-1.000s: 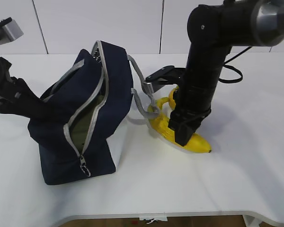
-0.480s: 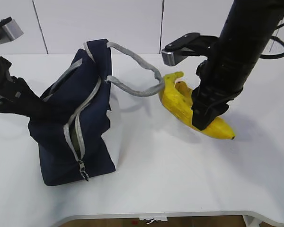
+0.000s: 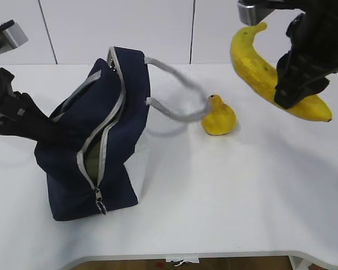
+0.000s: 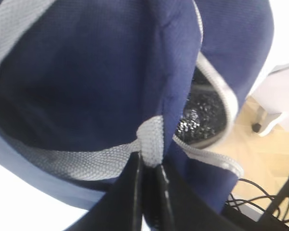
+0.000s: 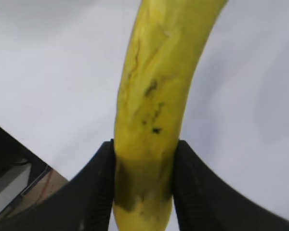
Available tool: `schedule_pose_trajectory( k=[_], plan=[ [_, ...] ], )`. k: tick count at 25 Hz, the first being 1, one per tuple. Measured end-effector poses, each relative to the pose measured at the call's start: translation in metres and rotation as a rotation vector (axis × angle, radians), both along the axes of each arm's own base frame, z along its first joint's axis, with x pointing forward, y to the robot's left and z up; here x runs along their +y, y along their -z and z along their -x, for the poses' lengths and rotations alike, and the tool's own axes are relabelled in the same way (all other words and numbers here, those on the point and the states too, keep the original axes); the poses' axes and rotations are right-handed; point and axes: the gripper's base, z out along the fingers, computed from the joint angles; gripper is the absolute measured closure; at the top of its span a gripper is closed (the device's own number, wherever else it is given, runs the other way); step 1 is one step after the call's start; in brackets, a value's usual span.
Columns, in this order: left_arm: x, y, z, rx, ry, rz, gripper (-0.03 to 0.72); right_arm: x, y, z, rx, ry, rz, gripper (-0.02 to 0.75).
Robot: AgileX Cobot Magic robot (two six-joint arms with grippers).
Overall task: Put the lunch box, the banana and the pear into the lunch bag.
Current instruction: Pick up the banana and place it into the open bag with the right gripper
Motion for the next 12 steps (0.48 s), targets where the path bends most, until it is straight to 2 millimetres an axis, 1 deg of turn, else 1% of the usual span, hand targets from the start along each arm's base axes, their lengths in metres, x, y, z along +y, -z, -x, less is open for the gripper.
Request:
schedule_pose_trajectory(
  k=[3,6,8,12],
  plan=[
    [-0.002,-0.001,0.0,0.009,-0.003,0.024,0.683,-0.008,-0.005,0.0,-0.043,0.045,0.065,0.475],
    [-0.003,-0.005,0.002,0.009,-0.006,0.046,0.683,-0.01,-0.006,-0.001,-0.054,0.089,0.071,0.475],
    [-0.004,-0.007,0.003,0.013,-0.008,0.066,0.683,-0.006,-0.011,0.0,-0.047,0.108,0.016,0.475],
    [-0.006,-0.014,0.006,0.005,-0.015,0.105,0.683,0.013,-0.031,0.004,-0.017,0.111,-0.223,0.475]
  ],
)
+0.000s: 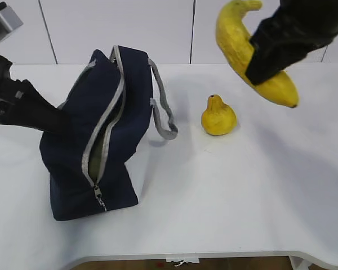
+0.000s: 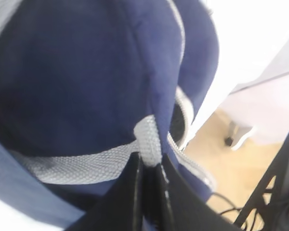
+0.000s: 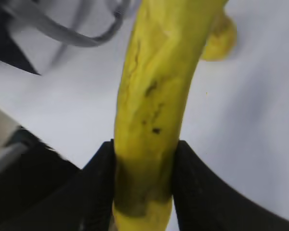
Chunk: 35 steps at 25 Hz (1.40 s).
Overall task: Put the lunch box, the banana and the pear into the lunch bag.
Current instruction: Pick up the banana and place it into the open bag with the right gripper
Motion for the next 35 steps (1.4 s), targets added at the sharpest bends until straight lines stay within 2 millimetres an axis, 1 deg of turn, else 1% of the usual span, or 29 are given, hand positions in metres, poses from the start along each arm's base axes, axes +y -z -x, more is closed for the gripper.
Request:
schedule_pose_trajectory(
  k=[3,6,8,14,18,20,25,29,32,35],
  plan=[
    [-0.002,-0.007,0.002,-0.013,-0.013,0.037,0.683,0.015,-0.012,0.005,0.039,-0.02,-0.187,0.475],
    [-0.003,-0.014,0.005,-0.027,-0.026,0.072,0.683,0.027,-0.019,0.009,0.07,-0.033,-0.344,0.475],
    [-0.003,-0.019,0.007,-0.044,-0.033,0.084,0.683,0.036,-0.02,0.007,0.093,-0.034,-0.441,0.475],
    [-0.001,-0.032,0.013,-0.115,-0.059,0.09,0.683,0.065,-0.001,-0.017,0.188,-0.055,-0.679,0.475],
    [0.0,-0.036,0.015,-0.134,-0.067,0.09,0.683,0.082,0.016,-0.036,0.231,-0.078,-0.829,0.475],
    [0.0,-0.036,0.015,-0.135,-0.068,0.089,0.683,0.088,0.028,-0.046,0.246,-0.073,-0.858,0.475],
    [0.0,-0.036,0.013,-0.146,-0.081,0.087,0.683,0.097,0.072,-0.068,0.316,-0.036,-0.834,0.475],
    [0.001,-0.035,0.012,-0.156,-0.097,0.083,0.683,0.101,0.101,-0.08,0.351,-0.017,-0.802,0.475],
    [0.001,-0.036,0.01,-0.165,-0.11,0.084,0.683,0.102,0.11,-0.083,0.354,-0.022,-0.789,0.465],
    [0.002,-0.036,0.009,-0.177,-0.125,0.083,0.683,0.102,0.11,-0.083,0.351,-0.027,-0.788,0.436]
  ],
)
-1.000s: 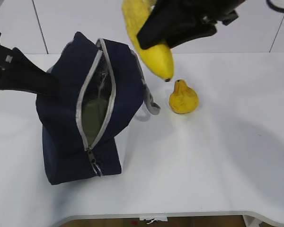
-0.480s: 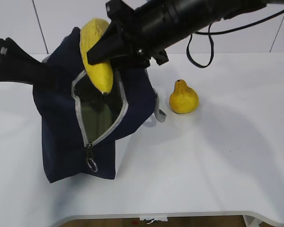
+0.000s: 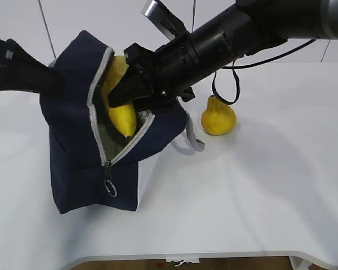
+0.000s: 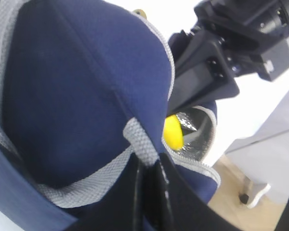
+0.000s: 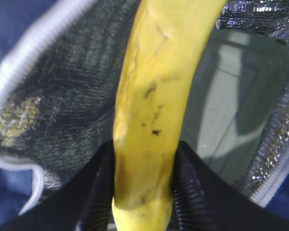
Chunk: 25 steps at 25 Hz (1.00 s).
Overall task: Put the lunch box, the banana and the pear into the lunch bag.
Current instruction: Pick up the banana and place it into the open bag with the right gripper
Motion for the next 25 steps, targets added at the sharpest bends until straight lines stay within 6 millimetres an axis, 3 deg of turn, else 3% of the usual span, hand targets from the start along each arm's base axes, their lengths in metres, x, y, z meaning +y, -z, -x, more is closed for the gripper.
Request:
schedule_pose_trajectory(
  k=[8,11,16,25],
  plan=[
    [0.001,-0.001,-0.003,-0.02,-0.027,-0.004,0.683,0.0,0.0,0.0,-0.019,-0.015,0.002,0.288],
    [0.001,-0.001,-0.003,-0.022,-0.031,-0.004,0.683,0.0,-0.002,0.0,-0.022,-0.022,-0.001,0.27],
    [0.002,0.0,-0.004,-0.026,-0.034,-0.011,0.683,-0.002,-0.022,-0.005,-0.097,-0.053,0.073,0.264],
    [0.003,0.0,-0.004,-0.033,-0.039,-0.02,0.683,-0.026,-0.066,-0.019,-0.209,0.034,0.417,0.263]
  ],
)
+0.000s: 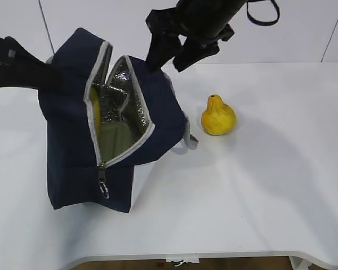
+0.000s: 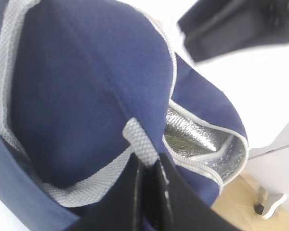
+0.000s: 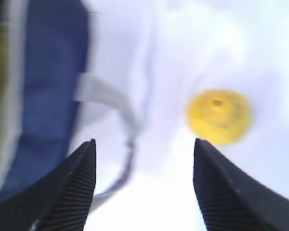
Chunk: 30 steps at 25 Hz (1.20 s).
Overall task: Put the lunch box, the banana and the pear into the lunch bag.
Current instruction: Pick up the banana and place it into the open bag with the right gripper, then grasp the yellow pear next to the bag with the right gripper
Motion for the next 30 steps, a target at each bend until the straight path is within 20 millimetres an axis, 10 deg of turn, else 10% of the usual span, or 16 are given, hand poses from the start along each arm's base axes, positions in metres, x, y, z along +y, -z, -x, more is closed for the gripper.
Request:
schedule_pose_trajectory(
  k=[8,30],
  plan=[
    [0.0,0.0,0.0,-0.002,-0.001,-0.002,0.683,-0.028,-0.004,-0.012,-0.067,0.195,0.287,0.263],
    [-0.001,0.001,0.003,0.032,0.017,0.002,0.683,-0.032,0.092,-0.061,-0.05,0.322,0.522,0.263]
  ],
)
